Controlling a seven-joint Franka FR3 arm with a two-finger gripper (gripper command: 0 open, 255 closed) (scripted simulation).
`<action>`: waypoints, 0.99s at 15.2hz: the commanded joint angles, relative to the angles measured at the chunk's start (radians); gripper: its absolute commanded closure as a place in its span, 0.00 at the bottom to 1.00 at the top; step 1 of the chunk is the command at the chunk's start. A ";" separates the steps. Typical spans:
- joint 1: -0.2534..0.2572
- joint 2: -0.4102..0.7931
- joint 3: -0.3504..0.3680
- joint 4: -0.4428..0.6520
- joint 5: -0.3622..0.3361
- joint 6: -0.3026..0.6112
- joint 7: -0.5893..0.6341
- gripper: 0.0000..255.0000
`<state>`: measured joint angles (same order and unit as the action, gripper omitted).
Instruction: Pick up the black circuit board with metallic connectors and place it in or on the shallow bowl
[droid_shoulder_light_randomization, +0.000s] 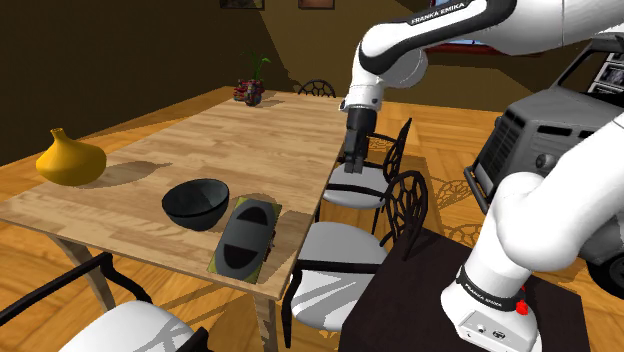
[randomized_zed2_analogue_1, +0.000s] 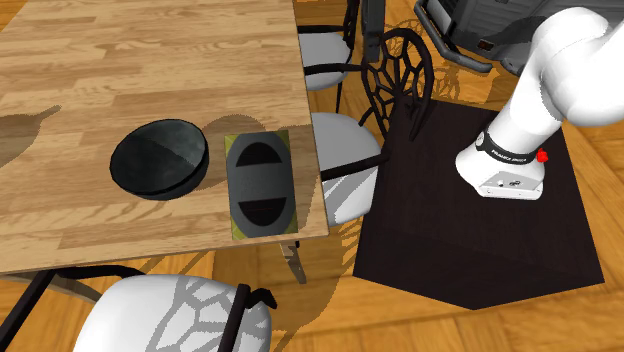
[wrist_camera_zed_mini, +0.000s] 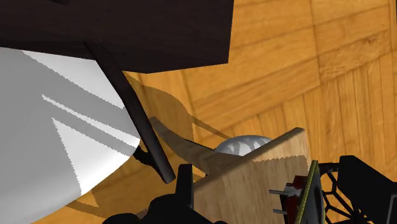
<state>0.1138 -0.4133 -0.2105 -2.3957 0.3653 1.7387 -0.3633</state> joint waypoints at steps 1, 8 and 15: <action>0.027 0.088 -0.026 0.025 0.083 0.033 -0.068 0.00; 0.083 0.401 -0.073 0.188 0.388 0.009 -0.310 0.00; 0.077 0.659 -0.038 0.372 0.631 -0.090 -0.457 0.00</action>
<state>0.1925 0.2190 -0.2541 -2.0422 0.9728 1.6557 -0.8056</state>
